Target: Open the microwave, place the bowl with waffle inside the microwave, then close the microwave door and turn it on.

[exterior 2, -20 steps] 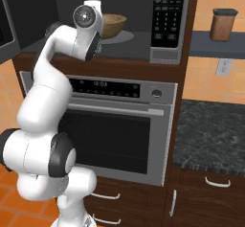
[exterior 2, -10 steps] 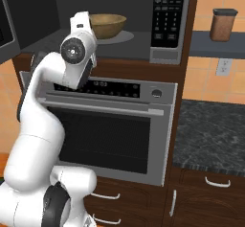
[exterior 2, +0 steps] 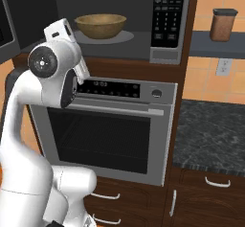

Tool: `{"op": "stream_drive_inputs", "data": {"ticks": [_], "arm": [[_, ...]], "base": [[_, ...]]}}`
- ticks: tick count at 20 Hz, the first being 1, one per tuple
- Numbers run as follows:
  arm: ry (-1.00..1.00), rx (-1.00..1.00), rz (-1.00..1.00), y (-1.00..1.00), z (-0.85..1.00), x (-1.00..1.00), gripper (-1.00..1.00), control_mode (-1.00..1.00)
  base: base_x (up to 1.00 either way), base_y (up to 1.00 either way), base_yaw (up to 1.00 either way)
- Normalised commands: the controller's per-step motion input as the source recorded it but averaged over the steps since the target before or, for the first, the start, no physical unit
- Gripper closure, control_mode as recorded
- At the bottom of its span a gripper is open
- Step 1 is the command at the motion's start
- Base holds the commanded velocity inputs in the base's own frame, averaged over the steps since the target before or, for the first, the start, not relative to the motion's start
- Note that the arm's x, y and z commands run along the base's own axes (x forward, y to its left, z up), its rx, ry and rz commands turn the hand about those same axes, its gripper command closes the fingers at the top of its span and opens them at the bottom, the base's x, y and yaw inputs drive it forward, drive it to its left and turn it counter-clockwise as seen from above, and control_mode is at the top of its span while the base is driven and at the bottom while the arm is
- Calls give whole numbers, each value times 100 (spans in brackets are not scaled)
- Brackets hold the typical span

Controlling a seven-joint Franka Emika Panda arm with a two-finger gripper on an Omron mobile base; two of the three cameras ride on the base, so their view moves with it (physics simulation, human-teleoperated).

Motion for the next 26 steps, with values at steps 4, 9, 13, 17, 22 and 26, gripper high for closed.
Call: {"op": "stream_drive_inputs", "data": {"ticks": [4,9,13,17,22,26], "arm": [[30,-37,0,0,-42,-100,-100,-100],[20,-34,0,0,-96,-87,-100,-100],[5,-32,3,0,-98,-66,-100,-100],[-7,-37,0,31,-77,-10,-100,-100],[-30,-29,0,23,-65,0,-100,-100],[-32,-13,0,-38,-76,20,-100,-100]], "base": [[0,0,0],[0,0,0],[0,0,0],[0,0,0],[0,0,0],[0,0,0]]}}
